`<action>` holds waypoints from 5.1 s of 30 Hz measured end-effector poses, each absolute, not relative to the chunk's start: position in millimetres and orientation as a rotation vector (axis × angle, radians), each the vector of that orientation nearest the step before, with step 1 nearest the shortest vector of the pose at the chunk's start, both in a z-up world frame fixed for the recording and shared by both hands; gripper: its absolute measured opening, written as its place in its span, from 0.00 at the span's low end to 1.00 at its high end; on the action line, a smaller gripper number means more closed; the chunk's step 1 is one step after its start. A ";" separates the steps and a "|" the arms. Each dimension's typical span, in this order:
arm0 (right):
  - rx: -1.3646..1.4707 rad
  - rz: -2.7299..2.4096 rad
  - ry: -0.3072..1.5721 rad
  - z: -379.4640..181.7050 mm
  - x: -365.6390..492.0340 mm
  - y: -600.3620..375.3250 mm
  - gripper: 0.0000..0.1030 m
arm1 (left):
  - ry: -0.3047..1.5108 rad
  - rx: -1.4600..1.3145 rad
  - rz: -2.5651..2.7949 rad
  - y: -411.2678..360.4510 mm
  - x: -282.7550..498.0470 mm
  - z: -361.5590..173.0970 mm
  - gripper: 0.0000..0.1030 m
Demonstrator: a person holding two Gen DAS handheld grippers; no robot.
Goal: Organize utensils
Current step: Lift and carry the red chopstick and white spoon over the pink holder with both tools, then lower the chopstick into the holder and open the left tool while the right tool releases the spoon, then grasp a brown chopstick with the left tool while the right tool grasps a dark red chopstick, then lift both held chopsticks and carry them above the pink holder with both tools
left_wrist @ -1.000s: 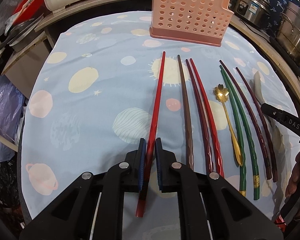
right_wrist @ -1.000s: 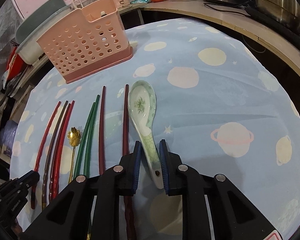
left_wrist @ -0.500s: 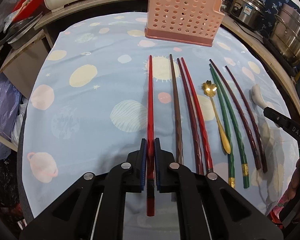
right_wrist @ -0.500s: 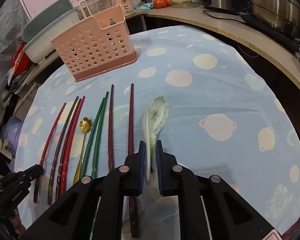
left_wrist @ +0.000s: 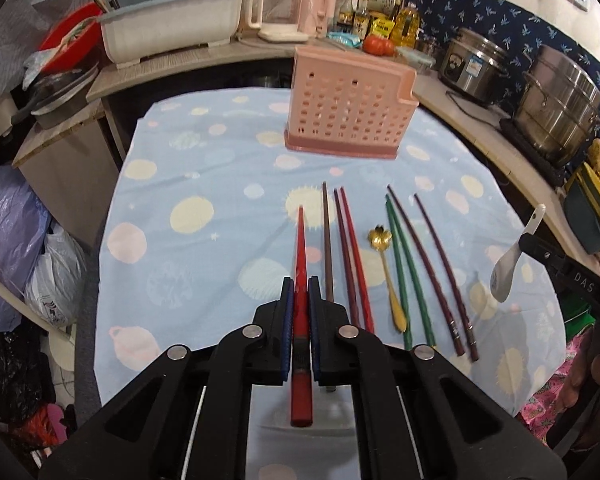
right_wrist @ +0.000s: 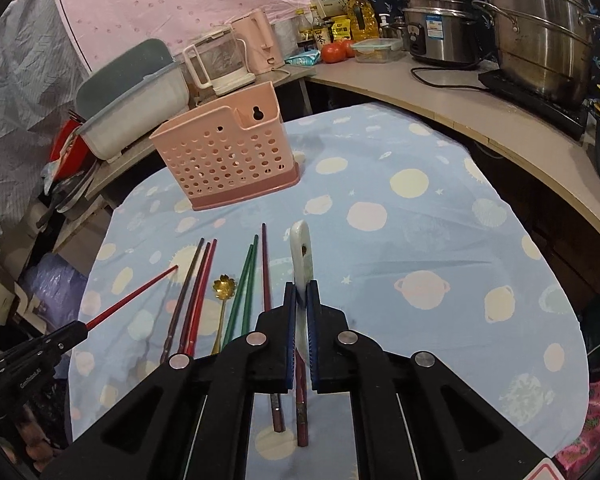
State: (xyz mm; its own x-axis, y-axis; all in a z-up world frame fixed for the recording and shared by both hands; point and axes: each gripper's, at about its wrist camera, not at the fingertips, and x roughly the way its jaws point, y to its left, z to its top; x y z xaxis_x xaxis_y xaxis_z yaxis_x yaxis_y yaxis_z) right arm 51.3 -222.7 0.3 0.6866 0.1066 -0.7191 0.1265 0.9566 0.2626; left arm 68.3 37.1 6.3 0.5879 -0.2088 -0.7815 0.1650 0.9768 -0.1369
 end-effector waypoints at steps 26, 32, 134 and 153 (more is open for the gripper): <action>0.397 0.153 0.606 104.7 203.9 -220.1 0.05 | 0.523 -0.030 -0.214 18.8 201.1 181.8 0.06; 0.454 0.172 0.569 110.0 252.4 -222.8 0.05 | 0.461 -0.051 -0.232 8.4 242.8 199.6 0.06; 0.239 0.030 0.929 -73.8 -7.7 -192.5 0.07 | 1.036 0.030 -0.264 16.4 43.9 -69.9 0.07; 0.325 0.048 0.706 24.0 -3.2 -218.6 0.07 | 0.838 -0.041 -0.288 28.0 50.5 24.1 0.07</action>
